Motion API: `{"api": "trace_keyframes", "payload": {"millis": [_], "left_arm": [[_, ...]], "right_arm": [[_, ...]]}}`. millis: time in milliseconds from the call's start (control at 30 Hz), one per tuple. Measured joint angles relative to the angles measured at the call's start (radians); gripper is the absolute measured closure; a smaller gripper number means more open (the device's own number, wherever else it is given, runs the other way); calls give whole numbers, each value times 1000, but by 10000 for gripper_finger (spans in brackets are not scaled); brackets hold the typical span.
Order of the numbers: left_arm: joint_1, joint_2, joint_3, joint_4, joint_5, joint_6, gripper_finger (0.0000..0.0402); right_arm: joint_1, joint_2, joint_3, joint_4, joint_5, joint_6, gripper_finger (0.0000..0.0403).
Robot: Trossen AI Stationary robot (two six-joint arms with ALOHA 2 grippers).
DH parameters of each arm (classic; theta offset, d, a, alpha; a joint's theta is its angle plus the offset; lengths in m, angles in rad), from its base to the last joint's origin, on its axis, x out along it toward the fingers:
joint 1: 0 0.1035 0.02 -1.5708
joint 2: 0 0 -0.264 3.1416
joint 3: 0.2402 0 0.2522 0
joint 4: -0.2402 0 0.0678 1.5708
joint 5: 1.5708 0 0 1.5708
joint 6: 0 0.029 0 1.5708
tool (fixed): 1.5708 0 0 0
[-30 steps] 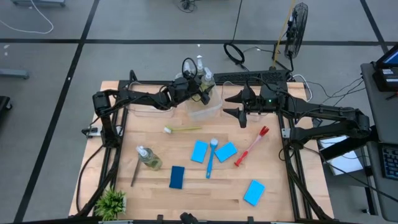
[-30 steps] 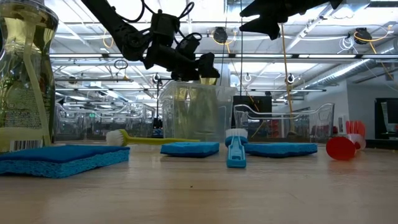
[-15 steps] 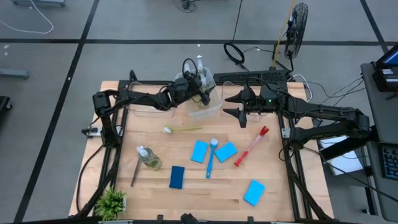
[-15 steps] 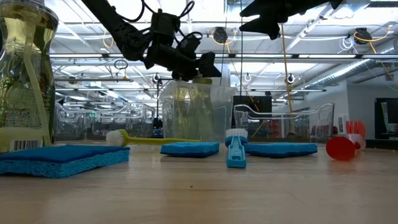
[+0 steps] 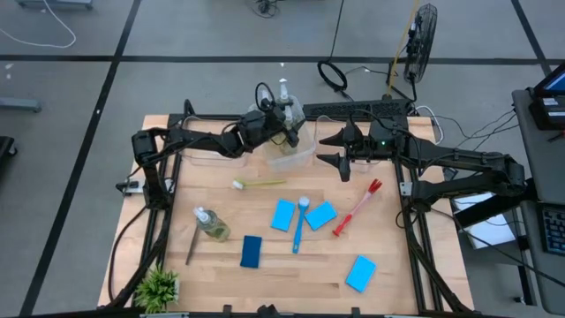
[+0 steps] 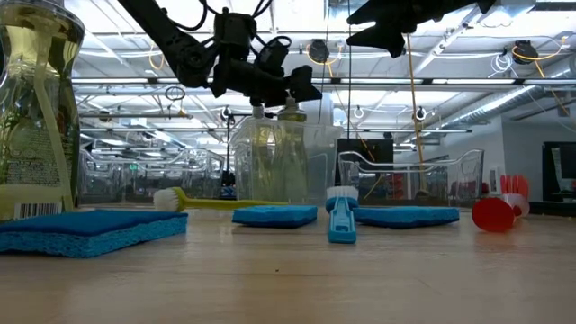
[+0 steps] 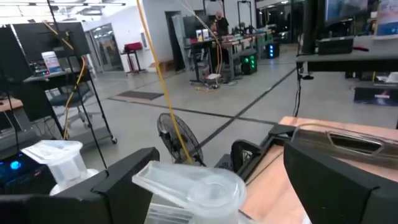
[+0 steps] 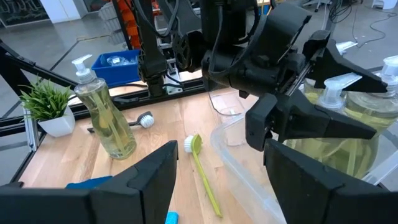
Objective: Pick & Place Kitchen Sink Supplies
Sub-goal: Put the yellow dish soap into the white bin
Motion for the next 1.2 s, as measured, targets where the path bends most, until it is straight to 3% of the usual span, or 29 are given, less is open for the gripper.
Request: {"api": "trace_keyframes", "payload": {"millis": [833, 1000, 1200], "left_arm": [[-52, -208, 9, 29, -9, 156, 62], [-95, -236, 70, 2, -27, 231, 62], [-164, -245, 211, -194, -80, 382, 62]], "right_arm": [[0, 0, 0, -1, 0, 0, 177], [0, 0, 0, -1, 0, 0, 177], [0, 0, 0, -5, 0, 0, 176]]}}
